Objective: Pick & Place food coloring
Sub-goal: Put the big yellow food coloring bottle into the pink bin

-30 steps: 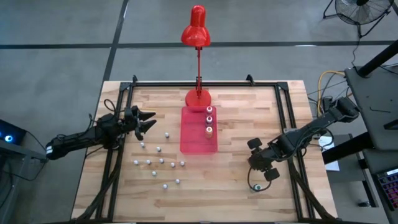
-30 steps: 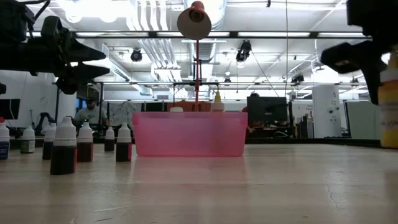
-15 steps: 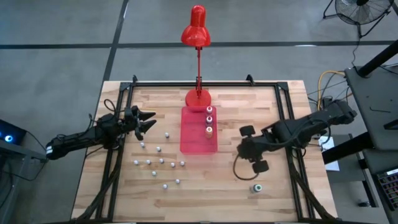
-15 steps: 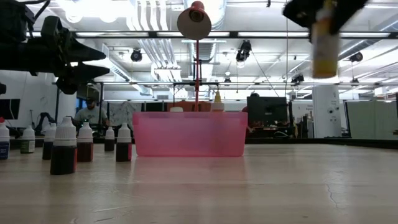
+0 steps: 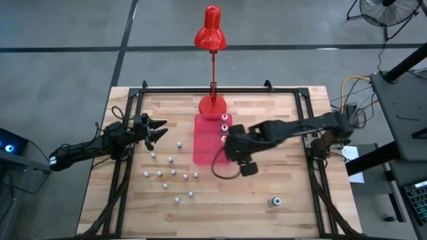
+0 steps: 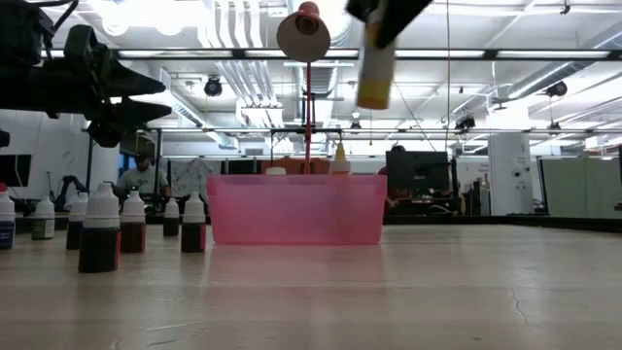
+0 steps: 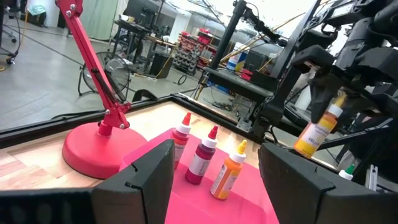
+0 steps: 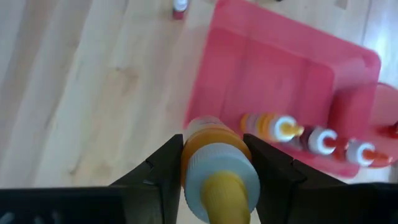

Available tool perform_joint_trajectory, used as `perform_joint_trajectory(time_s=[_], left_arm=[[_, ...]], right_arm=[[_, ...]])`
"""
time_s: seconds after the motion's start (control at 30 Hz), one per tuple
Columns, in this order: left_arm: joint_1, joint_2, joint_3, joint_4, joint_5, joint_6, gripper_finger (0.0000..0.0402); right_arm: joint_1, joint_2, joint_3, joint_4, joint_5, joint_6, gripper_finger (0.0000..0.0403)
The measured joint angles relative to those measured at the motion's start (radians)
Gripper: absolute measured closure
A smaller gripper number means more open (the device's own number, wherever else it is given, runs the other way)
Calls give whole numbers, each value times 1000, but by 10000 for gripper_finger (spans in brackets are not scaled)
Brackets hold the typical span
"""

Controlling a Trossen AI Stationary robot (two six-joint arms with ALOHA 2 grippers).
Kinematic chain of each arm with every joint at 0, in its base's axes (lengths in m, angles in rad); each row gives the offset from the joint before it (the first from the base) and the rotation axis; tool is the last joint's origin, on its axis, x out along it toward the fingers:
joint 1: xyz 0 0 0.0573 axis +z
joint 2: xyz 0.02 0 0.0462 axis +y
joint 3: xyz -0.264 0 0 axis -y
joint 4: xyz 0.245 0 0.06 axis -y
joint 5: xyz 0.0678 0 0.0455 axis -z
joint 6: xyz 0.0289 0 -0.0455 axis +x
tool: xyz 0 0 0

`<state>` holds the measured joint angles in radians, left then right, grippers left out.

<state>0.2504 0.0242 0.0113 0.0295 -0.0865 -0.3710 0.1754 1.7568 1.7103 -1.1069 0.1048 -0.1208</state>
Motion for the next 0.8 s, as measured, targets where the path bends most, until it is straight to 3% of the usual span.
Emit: perform_joint_trajectory(time_s=[0.43,0.8], left_arm=[[0,0,0,0,0,0,197],[0,0,0,0,0,0,197]], right_arm=[[-95,227,223,-69,-12,-277,265],[-131,248,128,-50,-38,-472,265]])
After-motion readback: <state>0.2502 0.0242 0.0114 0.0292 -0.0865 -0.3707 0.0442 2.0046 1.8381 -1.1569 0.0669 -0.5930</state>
